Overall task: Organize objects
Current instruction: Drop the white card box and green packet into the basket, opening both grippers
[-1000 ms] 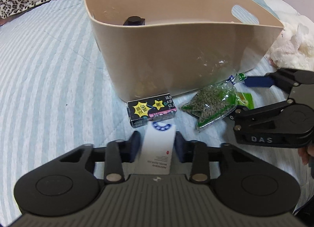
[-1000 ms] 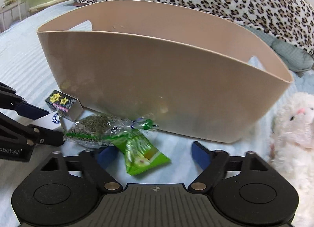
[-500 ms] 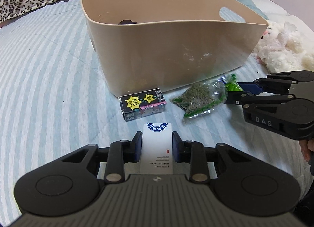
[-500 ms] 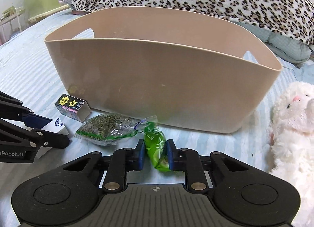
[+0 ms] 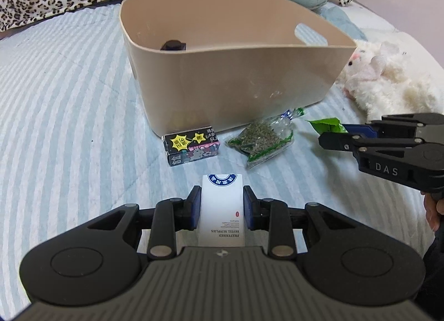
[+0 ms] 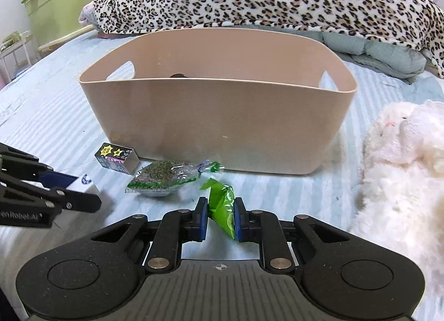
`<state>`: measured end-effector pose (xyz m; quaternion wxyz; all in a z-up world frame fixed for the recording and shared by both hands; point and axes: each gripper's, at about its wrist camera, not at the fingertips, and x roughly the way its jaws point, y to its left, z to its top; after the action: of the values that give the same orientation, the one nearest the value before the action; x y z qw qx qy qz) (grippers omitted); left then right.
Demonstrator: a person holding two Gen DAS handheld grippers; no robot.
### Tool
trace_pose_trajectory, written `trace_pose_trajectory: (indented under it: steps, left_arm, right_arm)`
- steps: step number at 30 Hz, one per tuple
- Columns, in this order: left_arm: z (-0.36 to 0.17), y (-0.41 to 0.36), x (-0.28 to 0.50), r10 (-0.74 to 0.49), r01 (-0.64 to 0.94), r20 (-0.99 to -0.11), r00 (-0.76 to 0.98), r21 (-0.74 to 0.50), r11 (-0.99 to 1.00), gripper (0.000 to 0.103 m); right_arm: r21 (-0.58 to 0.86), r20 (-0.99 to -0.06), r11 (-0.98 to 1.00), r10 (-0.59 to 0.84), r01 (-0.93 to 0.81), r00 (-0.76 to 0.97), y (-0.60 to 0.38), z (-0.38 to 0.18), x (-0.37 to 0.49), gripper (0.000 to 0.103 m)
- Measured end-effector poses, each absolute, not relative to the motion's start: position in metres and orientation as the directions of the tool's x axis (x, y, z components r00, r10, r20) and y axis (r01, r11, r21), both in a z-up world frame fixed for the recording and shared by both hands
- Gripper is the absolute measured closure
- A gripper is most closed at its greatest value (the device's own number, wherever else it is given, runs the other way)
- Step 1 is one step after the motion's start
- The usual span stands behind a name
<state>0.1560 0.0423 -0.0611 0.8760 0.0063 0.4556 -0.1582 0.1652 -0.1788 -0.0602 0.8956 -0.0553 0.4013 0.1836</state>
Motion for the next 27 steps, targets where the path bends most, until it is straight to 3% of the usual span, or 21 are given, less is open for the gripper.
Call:
trace_pose_trajectory:
  steps: [16, 27]
  left_arm:
    - [0.009, 0.044, 0.151, -0.295, 0.316, -0.675, 0.677, -0.095, 0.944, 0.07]
    - [0.035, 0.027, 0.202, -0.231, 0.276, -0.613, 0.755, -0.022, 0.961, 0.07]
  right_arm:
    - [0.121, -0.6, 0.935, 0.336, -0.332, 0.726, -0.205, 0.013, 0.164, 0.086]
    - [0.166, -0.496, 0.947, 0.322, -0.276, 0.806, -0.192, 0.044, 0.209, 0.086]
